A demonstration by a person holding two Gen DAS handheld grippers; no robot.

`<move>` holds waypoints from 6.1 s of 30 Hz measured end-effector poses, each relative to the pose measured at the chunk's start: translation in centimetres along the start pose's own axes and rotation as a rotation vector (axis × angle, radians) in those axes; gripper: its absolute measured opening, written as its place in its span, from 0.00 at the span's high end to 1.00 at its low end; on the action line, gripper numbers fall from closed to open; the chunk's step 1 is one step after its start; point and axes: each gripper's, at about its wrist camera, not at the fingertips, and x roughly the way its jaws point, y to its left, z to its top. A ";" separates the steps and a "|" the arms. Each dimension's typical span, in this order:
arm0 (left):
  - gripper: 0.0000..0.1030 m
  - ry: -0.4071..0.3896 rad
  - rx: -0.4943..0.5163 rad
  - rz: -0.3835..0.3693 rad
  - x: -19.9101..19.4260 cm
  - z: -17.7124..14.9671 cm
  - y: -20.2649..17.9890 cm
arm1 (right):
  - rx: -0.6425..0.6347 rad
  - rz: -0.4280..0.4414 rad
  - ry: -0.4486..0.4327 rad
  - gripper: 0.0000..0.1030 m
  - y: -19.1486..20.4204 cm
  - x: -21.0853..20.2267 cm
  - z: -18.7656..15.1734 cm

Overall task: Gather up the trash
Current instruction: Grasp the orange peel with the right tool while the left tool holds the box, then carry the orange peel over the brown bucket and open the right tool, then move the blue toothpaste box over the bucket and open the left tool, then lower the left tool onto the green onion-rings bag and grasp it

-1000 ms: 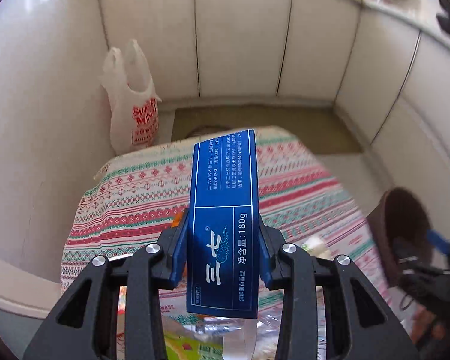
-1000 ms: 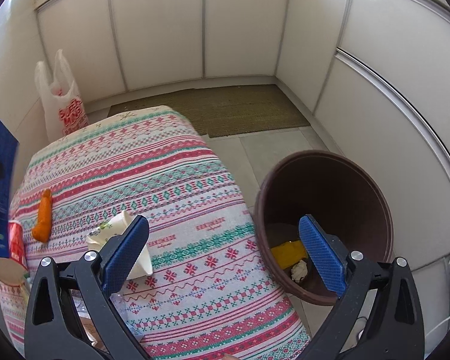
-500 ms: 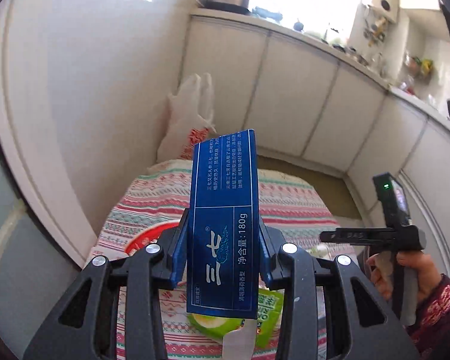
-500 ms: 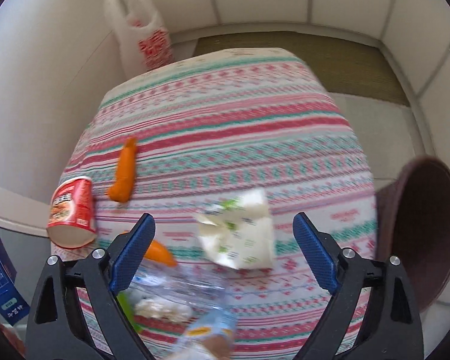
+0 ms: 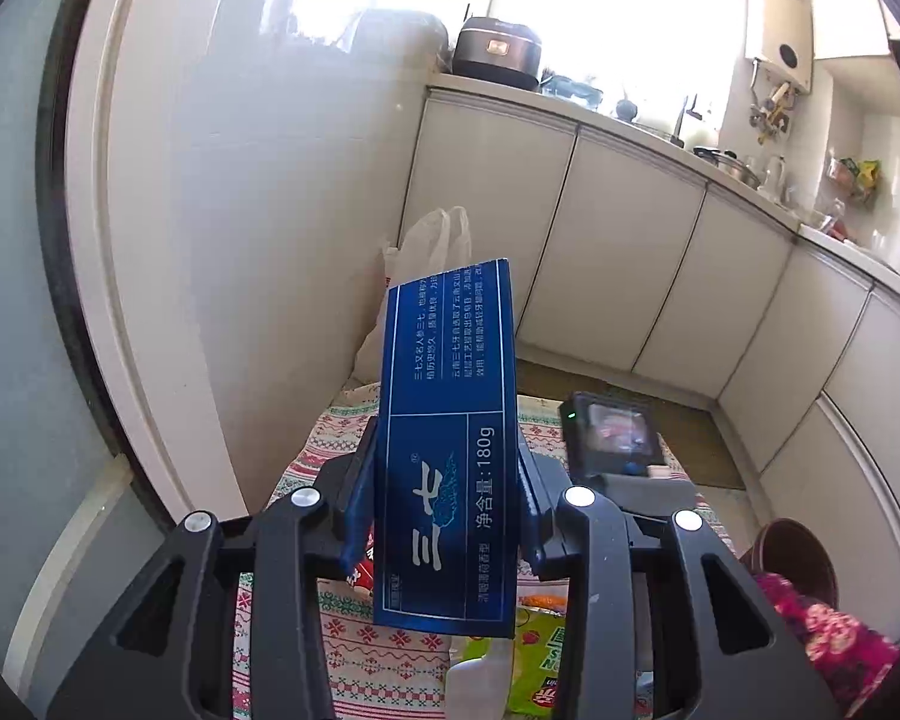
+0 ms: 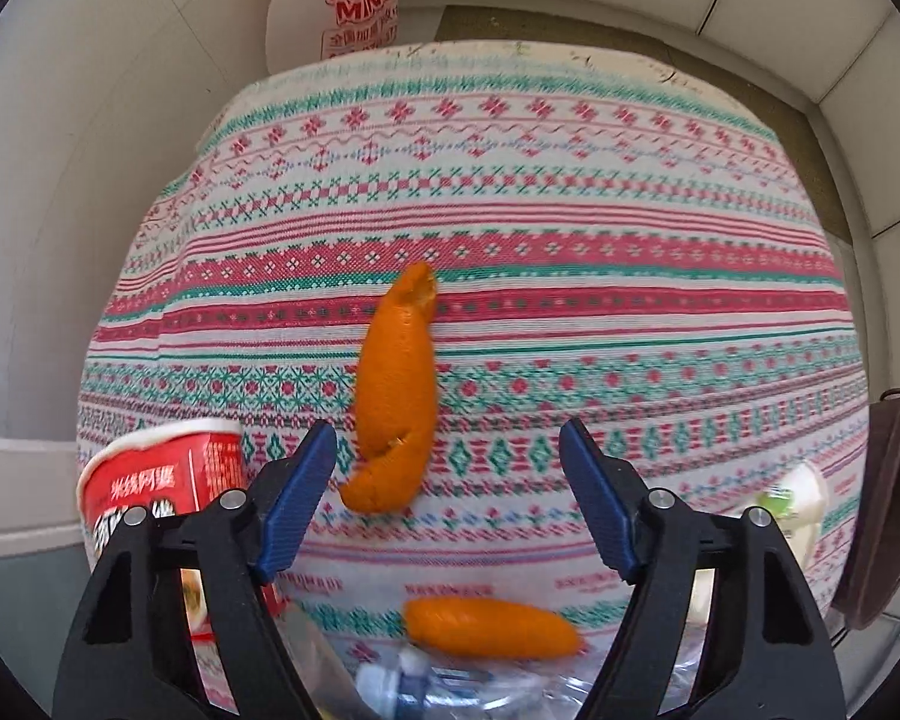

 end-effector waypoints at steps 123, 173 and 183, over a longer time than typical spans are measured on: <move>0.15 0.143 0.314 -0.408 4.3 -10.8 -39.4 | 1.036 -0.511 -0.818 0.07 -48.5 -21.7 -31.6; 0.73 0.560 0.247 0.126 10.6 -15.2 -10.7 | 0.551 -0.329 -0.686 0.07 -34.3 -18.0 -21.9; 0.96 0.526 0.251 0.058 8.2 -13.8 -9.2 | 0.496 -0.316 -0.693 0.07 -32.8 -18.5 -21.8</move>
